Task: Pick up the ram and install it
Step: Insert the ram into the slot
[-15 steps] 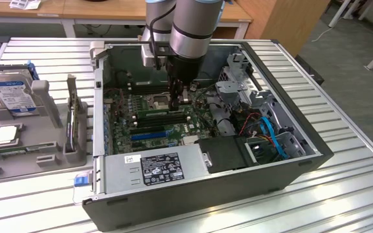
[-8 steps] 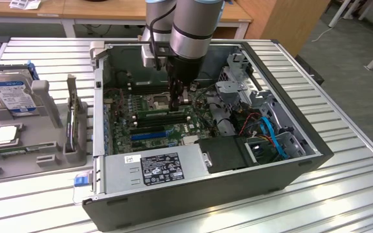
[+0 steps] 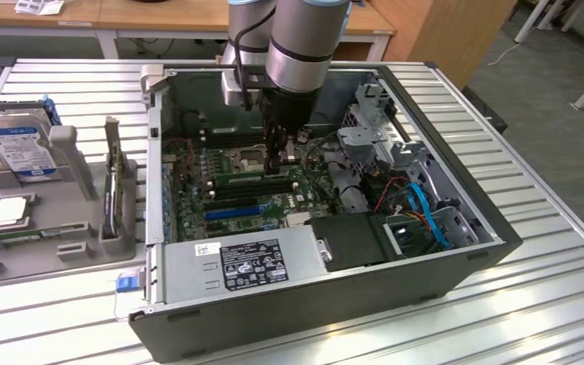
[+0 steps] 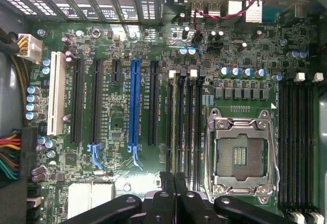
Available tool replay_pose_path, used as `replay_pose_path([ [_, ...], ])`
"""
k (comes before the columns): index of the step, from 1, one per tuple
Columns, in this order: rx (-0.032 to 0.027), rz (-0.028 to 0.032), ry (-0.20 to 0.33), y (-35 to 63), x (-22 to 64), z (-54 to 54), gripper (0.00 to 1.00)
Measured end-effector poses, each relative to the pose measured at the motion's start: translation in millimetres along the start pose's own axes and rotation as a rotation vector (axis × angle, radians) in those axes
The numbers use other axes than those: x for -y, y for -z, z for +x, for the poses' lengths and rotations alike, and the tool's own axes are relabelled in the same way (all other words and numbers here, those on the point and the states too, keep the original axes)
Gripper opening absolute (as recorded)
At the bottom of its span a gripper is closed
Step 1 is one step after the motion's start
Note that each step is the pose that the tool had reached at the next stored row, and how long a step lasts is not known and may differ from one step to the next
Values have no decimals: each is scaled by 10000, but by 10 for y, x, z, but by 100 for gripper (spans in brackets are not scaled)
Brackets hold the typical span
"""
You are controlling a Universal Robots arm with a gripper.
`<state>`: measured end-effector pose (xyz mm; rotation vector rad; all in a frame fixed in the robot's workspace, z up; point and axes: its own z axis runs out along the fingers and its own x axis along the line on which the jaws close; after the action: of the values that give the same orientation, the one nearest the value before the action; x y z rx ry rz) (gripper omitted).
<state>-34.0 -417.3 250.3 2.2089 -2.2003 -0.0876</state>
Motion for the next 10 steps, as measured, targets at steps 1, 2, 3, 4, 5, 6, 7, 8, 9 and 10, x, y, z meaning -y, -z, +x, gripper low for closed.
replay_pose_path([
  [1,0,0,0,-1,0,0,11],
  [2,1,1,0,-3,0,0,11],
  [3,3,1,0,-6,0,0,11],
  [4,2,1,0,-8,1,0,11],
  [5,1,0,0,-10,0,0,11],
  [6,0,0,0,-12,1,0,11],
  [7,-1,-1,0,-13,1,0,11],
  [8,0,0,0,-14,1,0,11],
  [9,1,0,0,-14,1,0,11],
  [10,1,0,0,-16,1,0,11],
])
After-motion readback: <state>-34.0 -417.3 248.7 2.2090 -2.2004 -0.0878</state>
